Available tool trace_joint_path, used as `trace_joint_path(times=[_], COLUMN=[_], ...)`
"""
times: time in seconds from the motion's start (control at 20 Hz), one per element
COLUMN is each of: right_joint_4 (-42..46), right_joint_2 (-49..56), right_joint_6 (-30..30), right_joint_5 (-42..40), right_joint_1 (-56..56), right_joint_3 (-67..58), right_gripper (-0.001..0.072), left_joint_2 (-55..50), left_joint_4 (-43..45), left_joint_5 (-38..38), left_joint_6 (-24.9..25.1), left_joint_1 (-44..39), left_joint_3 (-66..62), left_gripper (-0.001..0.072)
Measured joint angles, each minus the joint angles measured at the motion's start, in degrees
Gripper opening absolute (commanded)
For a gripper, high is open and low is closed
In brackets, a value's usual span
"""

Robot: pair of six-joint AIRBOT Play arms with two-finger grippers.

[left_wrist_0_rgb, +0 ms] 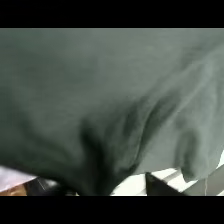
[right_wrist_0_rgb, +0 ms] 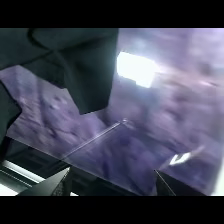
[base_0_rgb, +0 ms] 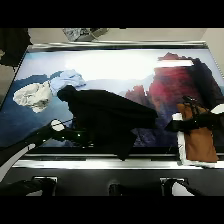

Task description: Fold the shirts.

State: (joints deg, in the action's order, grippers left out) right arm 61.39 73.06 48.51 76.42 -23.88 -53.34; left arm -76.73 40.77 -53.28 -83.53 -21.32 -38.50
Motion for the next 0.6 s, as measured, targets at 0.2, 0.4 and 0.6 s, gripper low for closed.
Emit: trace_joint_path(times=[0.2,0.4,0.6], right_joint_4=[-1.62,-2.05,-2.16], right_joint_2=[1.64,4.42,7.50], right_joint_6=[-2.01,-1.92,-1.36], right_joint_5=[-4.35,-11.89,-17.62], right_joint_1=[4.90,11.63,16.35], right_joint_3=[1.42,1.79,1.75], right_gripper=[0.0667,0.0582,0.0045], left_joint_2=[-1.51,0.15,2.29], left_joint_4=[-1.79,-1.11,-1.75], left_joint_5=[2.60,5.40,5.01], left_joint_6=[-0.28,-0.35,0.35], left_joint_1=[-1.86,-0.17,1.62], left_joint_3=[0.50,0.42,0.15], left_gripper=[0.0031,0.0030,0.0030])
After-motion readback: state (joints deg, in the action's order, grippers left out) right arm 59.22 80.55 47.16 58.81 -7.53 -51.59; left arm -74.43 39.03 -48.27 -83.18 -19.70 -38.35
